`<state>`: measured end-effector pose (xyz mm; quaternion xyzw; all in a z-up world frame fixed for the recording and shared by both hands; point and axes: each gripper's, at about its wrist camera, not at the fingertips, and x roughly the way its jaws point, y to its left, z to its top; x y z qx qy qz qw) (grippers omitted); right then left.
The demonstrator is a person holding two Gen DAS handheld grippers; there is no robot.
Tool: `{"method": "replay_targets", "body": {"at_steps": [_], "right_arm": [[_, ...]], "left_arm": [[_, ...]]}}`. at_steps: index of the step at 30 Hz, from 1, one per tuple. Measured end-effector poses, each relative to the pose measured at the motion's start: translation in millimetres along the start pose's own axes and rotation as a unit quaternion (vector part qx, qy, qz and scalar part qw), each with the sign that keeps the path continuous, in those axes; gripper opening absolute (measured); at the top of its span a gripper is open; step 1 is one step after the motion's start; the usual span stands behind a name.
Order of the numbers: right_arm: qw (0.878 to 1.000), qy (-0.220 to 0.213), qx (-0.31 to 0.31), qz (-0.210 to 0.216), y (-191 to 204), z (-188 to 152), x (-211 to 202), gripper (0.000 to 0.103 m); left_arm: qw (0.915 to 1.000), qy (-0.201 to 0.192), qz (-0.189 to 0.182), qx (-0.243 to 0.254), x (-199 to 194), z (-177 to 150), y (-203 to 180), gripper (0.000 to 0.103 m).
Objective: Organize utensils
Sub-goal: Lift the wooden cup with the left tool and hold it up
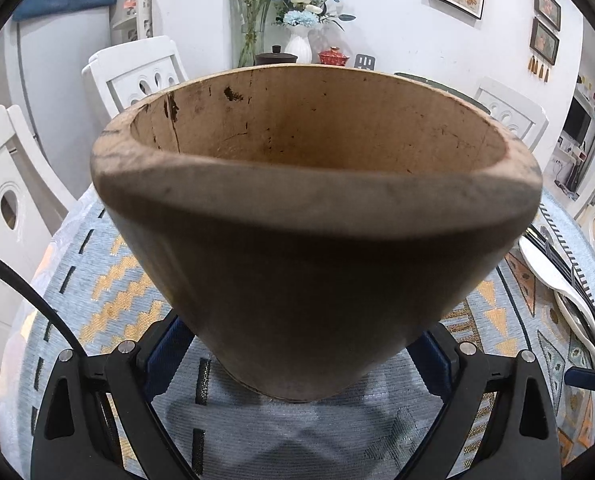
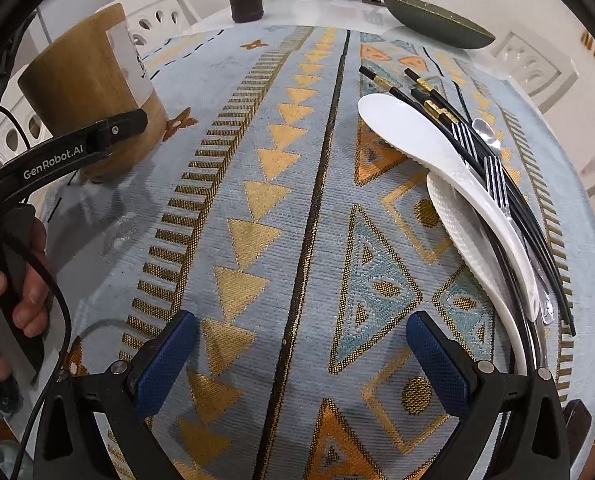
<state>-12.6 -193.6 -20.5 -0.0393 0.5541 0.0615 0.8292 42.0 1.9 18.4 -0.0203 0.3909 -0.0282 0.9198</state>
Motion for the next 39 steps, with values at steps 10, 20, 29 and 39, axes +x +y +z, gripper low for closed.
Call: {"method": "replay_targets", "body": {"at_steps": [10,20,29,39], "right_arm": [[1.000,-0.023,0.008,-0.007,-10,3,4,0.103],[0.997,-0.077,0.005,-0.009,-4,-19,-2,0.103],[0.997,-0.079,0.005,-0.008,-5,-20,-1,0.103],[1.000,0.013,0.005,-0.002,-8,4,4,0.103]], "left_arm": [[1.0000,0.004,-0.006,-0.003,3,0,3,0.097],[1.0000,0.009,-0.002,-0.001,5,2,3,0.097],[0.9999,0.011,-0.002,0.000,6,2,3,0.097],[0.9999,0.011,-0.002,-0.001,6,2,4,0.097]]}}
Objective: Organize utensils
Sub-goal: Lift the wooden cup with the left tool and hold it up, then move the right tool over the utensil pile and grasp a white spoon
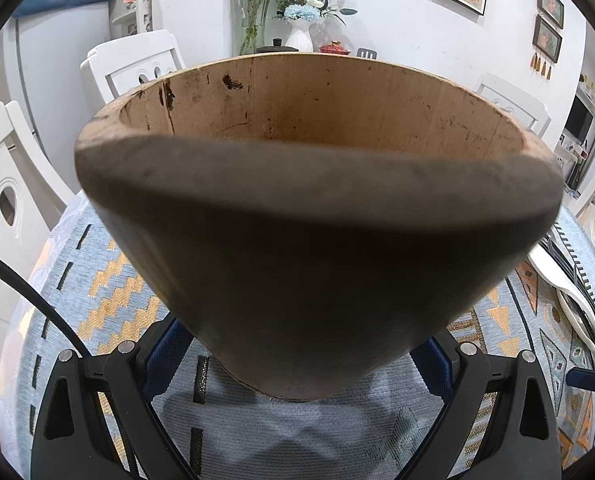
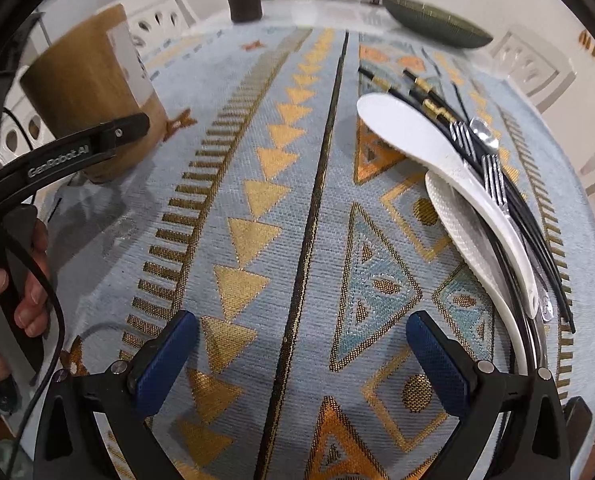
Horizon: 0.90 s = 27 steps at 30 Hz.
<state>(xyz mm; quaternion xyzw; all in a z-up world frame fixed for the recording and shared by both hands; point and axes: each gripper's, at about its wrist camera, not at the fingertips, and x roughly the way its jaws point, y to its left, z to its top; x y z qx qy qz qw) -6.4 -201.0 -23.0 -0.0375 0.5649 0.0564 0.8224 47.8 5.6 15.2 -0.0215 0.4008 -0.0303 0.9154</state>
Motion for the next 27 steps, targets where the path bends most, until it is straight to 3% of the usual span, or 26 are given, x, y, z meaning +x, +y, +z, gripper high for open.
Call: {"method": "replay_targets", "body": {"at_steps": [8,12,27], "right_arm": [[0.999,0.047,-0.011,0.005,0,13,1,0.103],[0.998,0.051,-0.020,0.012,4,18,-7,0.103],[0.993,-0.062,-0.078,-0.069,16,68,-74,0.103]], "left_arm": [[1.0000,0.001,-0.003,-0.002,0,0,2,0.097],[1.0000,0.001,-0.003,-0.002,0,0,3,0.097],[1.0000,0.001,-0.003,-0.002,0,0,3,0.097]]}}
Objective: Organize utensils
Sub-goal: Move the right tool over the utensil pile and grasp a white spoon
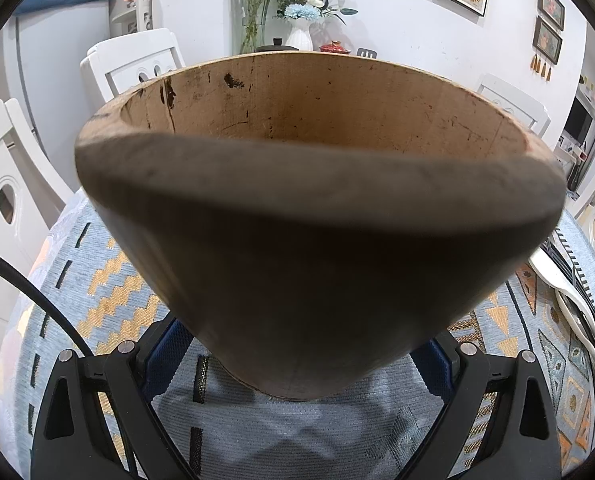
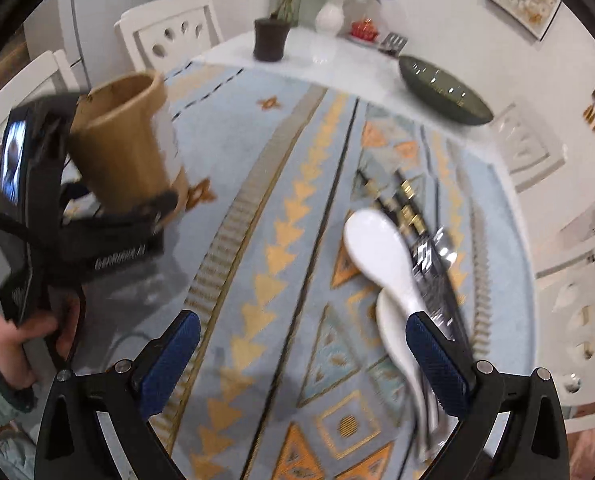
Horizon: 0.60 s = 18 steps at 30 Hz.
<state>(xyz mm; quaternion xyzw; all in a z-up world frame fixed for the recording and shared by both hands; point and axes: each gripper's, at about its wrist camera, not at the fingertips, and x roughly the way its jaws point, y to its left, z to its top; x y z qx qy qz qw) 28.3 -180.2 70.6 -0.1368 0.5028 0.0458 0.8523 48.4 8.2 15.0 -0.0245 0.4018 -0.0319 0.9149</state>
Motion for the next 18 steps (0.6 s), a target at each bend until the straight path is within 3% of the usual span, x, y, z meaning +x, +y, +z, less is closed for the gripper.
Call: {"method": "replay_targets", "body": {"at_steps": [7,18], "right_arm": [[0.999,-0.012,0.042,-0.011,-26,9,-1,0.103],[0.993,0.012,0.114,0.006,-62,2,9,0.103]], "left_arm": [[1.0000,0.000,0.000,0.000,0,0,0,0.097],[1.0000,0.001,0.001,0.000,0,0,0,0.097]]}}
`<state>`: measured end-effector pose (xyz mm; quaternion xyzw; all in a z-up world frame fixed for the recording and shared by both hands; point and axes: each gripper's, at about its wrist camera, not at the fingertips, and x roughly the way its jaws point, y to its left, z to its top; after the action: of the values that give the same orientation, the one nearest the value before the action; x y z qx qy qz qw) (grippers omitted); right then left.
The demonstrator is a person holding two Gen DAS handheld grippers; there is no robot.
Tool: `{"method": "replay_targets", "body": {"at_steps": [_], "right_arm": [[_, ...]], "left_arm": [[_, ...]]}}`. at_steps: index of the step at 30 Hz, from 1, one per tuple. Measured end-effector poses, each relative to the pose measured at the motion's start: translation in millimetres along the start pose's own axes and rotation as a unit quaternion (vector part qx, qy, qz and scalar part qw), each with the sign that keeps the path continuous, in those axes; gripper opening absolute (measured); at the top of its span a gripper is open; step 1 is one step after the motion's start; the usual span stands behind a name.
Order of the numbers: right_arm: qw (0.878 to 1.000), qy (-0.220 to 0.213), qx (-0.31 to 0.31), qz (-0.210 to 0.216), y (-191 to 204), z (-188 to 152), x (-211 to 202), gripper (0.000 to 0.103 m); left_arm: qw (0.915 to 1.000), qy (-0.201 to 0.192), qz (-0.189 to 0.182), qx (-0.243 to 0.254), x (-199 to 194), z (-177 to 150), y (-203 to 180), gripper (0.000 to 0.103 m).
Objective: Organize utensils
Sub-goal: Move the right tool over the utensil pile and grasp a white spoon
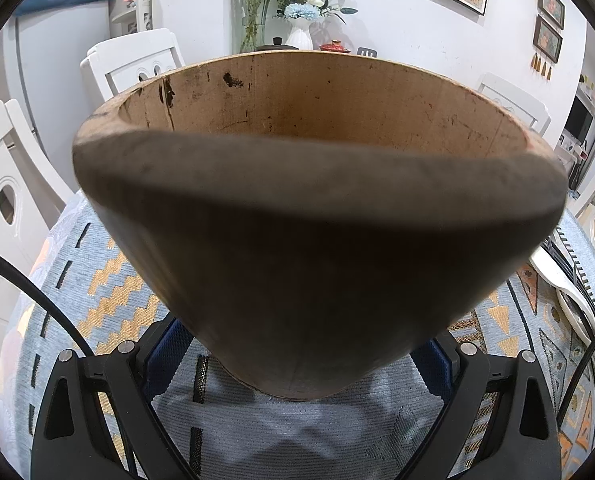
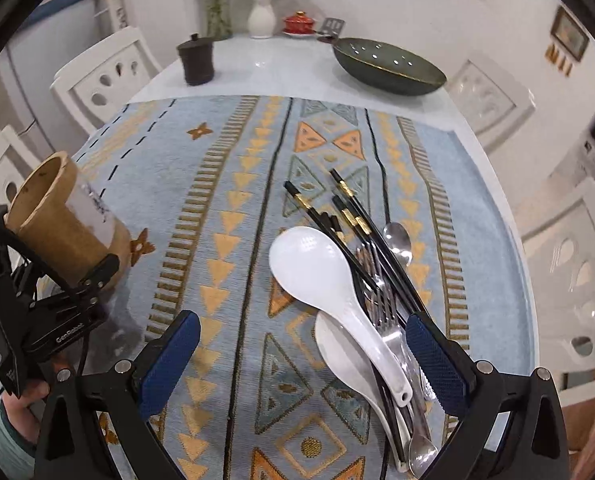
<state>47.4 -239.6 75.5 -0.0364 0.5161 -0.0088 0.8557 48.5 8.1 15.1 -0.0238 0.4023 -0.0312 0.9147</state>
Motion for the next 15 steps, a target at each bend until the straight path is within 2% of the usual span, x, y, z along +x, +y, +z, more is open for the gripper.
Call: {"method": "replay_targets", "body": {"at_steps": [7,15], "right_arm": [[1.000,-0.008,0.008,-0.010,-18,4,-4,0.103],[0.996,0.006,0.067,0.053,-44,5,8,0.103]], "left_arm": [[1.0000,0.000,0.001,0.000,0,0,0,0.097],[1.0000,-0.002,0.004,0.003,-2,-2,0,0.097]]}}
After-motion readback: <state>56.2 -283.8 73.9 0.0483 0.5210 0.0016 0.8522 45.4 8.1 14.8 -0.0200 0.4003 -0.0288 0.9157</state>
